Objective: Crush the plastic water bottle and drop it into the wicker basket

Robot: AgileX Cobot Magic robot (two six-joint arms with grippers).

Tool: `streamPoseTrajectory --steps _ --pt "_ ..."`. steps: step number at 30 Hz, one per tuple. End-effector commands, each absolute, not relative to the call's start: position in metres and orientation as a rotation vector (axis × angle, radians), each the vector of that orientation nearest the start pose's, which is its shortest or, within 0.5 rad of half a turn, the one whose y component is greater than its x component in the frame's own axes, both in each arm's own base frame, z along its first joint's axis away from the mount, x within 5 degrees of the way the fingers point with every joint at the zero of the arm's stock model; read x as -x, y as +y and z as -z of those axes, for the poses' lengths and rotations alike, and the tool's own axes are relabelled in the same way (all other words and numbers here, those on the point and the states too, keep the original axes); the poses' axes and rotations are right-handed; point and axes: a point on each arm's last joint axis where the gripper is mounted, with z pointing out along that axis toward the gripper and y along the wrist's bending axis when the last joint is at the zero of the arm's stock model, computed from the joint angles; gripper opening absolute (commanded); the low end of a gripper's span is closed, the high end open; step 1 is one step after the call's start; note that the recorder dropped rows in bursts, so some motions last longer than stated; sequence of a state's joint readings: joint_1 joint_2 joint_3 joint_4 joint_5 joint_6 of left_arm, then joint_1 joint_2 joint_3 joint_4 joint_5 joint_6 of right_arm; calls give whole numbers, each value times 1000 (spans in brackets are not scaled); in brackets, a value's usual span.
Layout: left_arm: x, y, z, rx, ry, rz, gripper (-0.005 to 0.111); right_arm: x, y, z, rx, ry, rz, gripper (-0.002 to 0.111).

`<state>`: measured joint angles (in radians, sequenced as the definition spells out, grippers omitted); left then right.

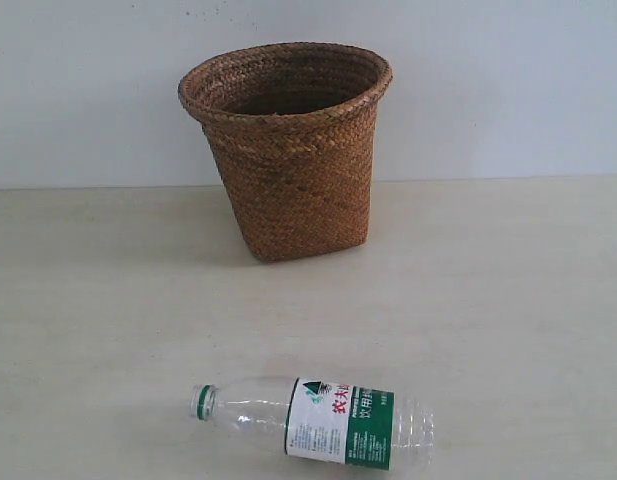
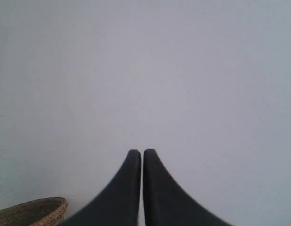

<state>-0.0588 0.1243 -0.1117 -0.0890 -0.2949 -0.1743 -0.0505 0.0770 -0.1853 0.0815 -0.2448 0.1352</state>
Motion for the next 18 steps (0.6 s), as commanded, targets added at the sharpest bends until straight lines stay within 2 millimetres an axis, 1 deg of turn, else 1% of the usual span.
streamPoseTrajectory --steps 1,3,6,10,14,18 --pt "-71 -2 -299 160 1199 281 4 -59 -4 -320 -153 1158 -115 0" --pt "-80 -2 -311 182 1194 308 4 -68 -5 -331 -154 1179 -112 0" --pt "-99 -3 -329 178 1222 299 4 -87 -5 -347 -127 1236 -82 0" --pt "-129 -5 -343 173 1292 288 4 -115 -6 -358 -128 1341 -73 0" --pt "-161 -9 -347 149 1380 262 4 -147 -7 -361 -98 1442 -38 0" --pt "-196 -13 -342 57 1532 186 4 -179 -8 -358 -98 1552 -29 0"
